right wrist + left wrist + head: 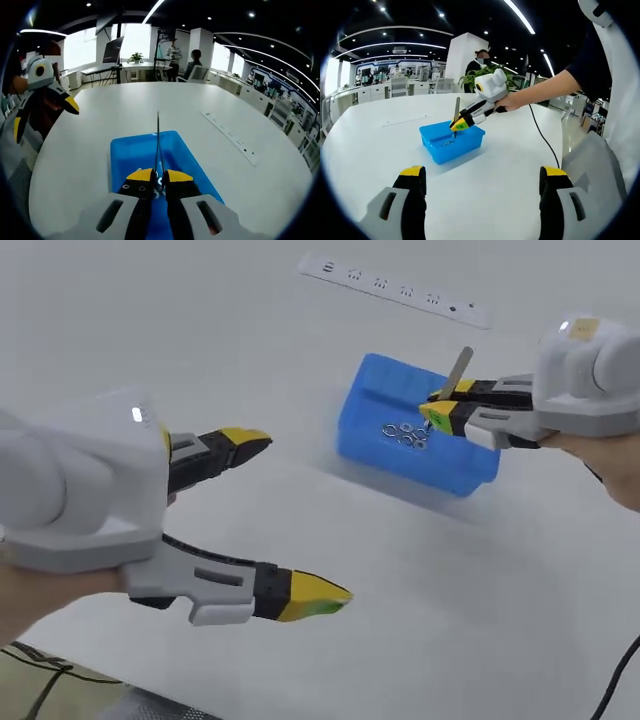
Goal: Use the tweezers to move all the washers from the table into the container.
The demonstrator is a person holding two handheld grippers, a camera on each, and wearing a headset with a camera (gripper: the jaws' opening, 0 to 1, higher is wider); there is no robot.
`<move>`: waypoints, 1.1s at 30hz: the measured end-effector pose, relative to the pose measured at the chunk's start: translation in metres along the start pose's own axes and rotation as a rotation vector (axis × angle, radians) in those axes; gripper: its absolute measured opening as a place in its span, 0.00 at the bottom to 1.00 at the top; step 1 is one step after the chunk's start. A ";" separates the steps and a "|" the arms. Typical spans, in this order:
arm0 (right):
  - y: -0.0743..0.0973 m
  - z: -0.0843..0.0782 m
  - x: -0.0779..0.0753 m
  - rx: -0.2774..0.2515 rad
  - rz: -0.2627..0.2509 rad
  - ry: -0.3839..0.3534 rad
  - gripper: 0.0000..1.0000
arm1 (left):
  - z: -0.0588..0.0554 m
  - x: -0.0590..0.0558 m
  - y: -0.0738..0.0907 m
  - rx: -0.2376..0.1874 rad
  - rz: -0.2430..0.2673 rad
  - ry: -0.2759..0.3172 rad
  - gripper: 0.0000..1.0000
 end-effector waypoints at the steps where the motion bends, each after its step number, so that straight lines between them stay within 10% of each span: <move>1: 0.000 -0.002 0.000 0.001 -0.003 -0.005 0.09 | 0.000 0.000 0.000 0.003 0.001 -0.001 0.99; 33: 0.011 0.000 -0.003 -0.028 -0.024 -0.044 0.07 | 0.009 0.001 -0.007 -0.017 0.010 0.026 0.99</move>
Point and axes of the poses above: the centre of the closed fingertips' face, and the gripper's own axes: y roughly backward along the fingers, x roughly to its left, z roughly out of its top, the point moved 6 cm from there along y, roughly backward along the fingers, and after that the axes turned 10 degrees about z, right-handed, at the moved point
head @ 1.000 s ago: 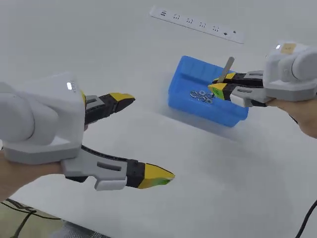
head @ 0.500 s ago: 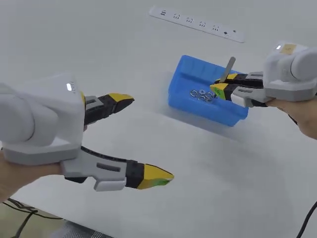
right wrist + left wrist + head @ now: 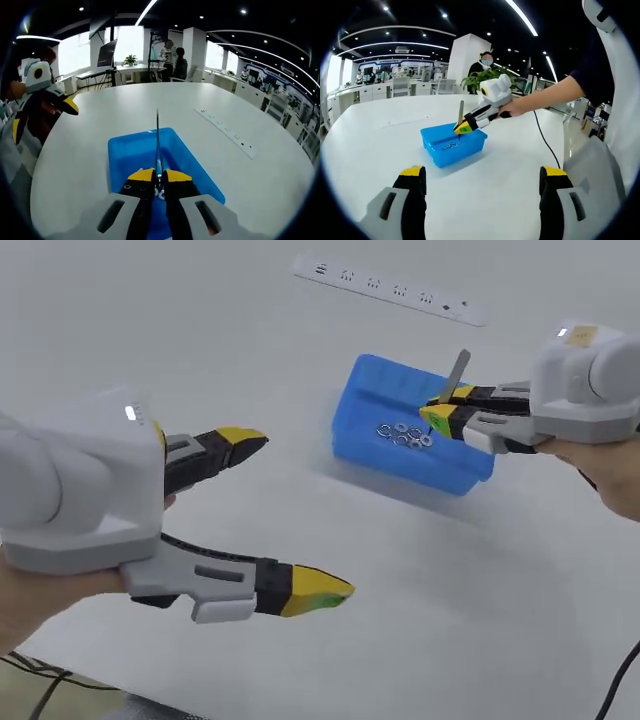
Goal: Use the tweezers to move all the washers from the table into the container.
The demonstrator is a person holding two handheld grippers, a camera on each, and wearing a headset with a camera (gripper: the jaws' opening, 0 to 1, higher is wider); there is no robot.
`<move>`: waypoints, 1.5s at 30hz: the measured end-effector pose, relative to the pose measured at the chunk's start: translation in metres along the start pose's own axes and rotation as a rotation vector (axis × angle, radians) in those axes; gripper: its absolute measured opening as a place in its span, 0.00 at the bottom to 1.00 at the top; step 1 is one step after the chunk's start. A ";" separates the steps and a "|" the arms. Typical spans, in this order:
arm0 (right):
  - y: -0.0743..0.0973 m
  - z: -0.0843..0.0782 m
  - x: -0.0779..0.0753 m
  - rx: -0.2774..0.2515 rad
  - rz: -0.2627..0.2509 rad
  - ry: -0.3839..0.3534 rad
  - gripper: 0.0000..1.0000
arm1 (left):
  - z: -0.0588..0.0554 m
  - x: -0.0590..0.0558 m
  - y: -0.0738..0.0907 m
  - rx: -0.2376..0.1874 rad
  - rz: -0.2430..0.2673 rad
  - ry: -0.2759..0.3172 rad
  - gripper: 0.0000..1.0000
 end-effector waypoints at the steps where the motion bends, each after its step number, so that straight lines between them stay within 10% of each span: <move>1: 0.000 0.000 0.000 -0.002 0.002 0.000 0.07 | 0.003 0.001 -0.002 -0.010 -0.002 0.004 0.99; 14: 0.000 0.004 0.016 0.017 0.061 0.070 0.07 | 0.068 0.030 -0.064 -0.111 -0.099 -0.063 0.98; 23: 0.001 0.010 0.019 0.018 0.094 0.131 0.07 | 0.090 0.030 -0.114 -0.127 -0.172 -0.068 0.71; 36: -0.002 0.008 0.027 0.050 0.143 0.205 0.07 | 0.088 0.026 -0.133 -0.031 -0.324 -0.297 0.28; 45: -0.005 0.012 0.031 0.059 0.163 0.235 0.07 | 0.085 0.027 -0.130 -0.002 -0.378 -0.341 0.09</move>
Point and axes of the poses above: the centre of the closed fingertips' face, and the gripper's own axes: y roughly backward along the fingers, x roughly to its left, z roughly out of its top, the point moved 6 cm from there along y, roughly backward along the fingers, and after that the axes turned 10 degrees about z, right-handed, at the moved point
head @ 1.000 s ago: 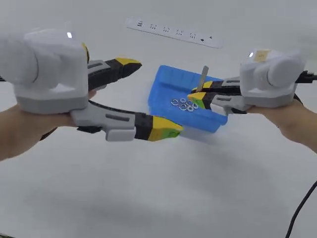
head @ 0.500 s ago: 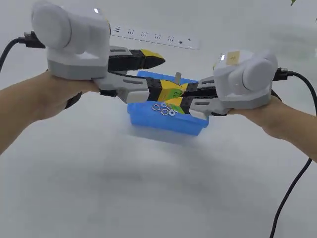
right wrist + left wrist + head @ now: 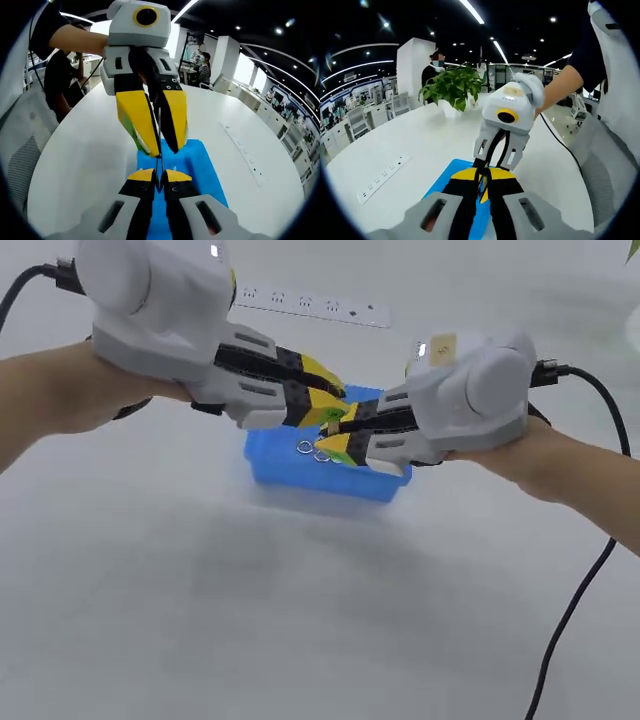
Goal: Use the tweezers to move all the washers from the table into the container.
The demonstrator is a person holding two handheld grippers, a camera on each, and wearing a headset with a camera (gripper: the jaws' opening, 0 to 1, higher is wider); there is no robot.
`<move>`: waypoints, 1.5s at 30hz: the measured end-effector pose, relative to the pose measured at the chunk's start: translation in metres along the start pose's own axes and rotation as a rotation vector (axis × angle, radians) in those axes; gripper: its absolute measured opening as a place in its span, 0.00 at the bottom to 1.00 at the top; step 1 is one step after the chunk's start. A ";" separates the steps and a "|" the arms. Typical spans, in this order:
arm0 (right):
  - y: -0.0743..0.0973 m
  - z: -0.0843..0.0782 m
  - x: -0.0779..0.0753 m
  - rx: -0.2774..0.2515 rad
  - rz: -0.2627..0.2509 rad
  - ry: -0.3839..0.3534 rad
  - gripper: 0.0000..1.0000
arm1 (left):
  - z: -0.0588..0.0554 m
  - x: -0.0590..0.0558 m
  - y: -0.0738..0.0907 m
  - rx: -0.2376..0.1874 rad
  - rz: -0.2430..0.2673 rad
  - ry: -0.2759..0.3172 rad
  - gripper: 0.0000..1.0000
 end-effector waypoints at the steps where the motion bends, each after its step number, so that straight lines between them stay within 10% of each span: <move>1: 0.000 0.000 -0.001 -0.003 -0.003 -0.001 0.07 | 0.000 0.000 0.001 -0.002 -0.002 -0.005 0.08; 8: 0.003 0.002 -0.005 0.011 -0.030 0.019 0.08 | 0.003 0.000 0.005 0.009 0.008 -0.164 0.05; 22: 0.028 0.022 0.019 0.034 -0.010 0.088 0.08 | 0.017 -0.013 0.026 -0.047 -0.035 -0.203 0.04; 45: 0.041 0.036 0.057 0.150 0.069 0.133 0.07 | 0.015 -0.047 0.049 0.007 -0.105 -0.233 0.06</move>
Point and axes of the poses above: the centre of the closed fingertips' face, and the gripper's own axes: y roughly backward along the fingers, x roughly to its left, z roughly out of its top, the point moved 6 cm from there along y, roughly backward along the fingers, and after that the axes turned 10 degrees about z, right-handed, at the moved point
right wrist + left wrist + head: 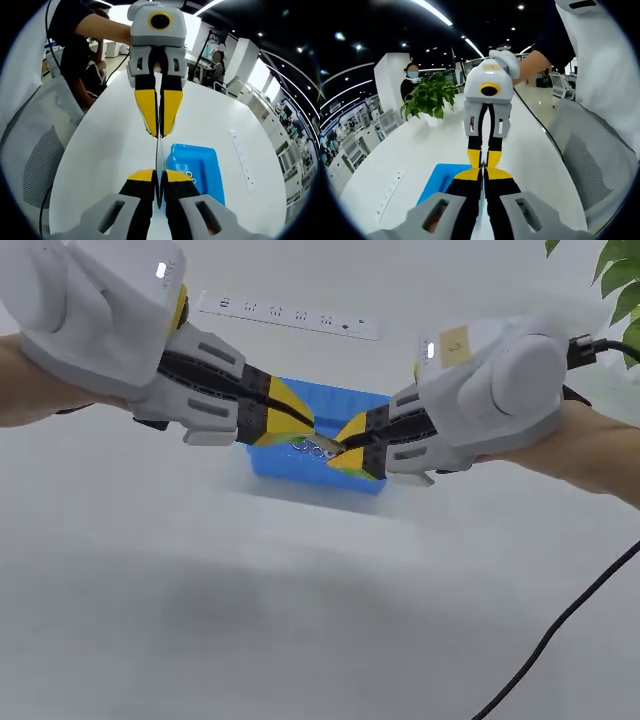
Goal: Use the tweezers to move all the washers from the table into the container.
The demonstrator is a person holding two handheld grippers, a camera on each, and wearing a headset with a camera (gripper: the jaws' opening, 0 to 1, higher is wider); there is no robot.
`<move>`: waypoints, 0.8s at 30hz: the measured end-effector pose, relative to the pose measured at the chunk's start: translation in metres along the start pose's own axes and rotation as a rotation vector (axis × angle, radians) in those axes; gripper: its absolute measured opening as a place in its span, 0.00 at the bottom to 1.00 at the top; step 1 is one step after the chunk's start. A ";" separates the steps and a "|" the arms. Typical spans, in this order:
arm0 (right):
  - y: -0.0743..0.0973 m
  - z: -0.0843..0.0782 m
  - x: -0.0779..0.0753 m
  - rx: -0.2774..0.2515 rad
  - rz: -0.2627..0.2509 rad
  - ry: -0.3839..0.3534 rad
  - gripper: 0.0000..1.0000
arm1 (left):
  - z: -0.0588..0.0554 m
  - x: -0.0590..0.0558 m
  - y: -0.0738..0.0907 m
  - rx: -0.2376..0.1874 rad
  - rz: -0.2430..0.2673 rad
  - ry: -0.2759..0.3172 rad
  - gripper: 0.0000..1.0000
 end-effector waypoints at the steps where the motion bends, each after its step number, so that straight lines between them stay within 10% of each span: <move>1: 0.000 0.000 0.001 0.002 0.001 -0.001 0.07 | -0.001 0.000 0.000 0.010 -0.001 -0.001 0.06; 24: -0.013 -0.009 0.016 0.078 0.054 0.024 0.07 | -0.033 -0.021 -0.019 0.209 -0.041 -0.105 0.07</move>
Point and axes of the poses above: the centre of the closed fingertips' face, and the gripper's own axes: y roughly backward along the fingers, x roughly to its left, z roughly out of its top, the point moved 6 cm from there along y, roughly backward along the fingers, and after that the axes turned 10 degrees about z, right-handed, at the moved point
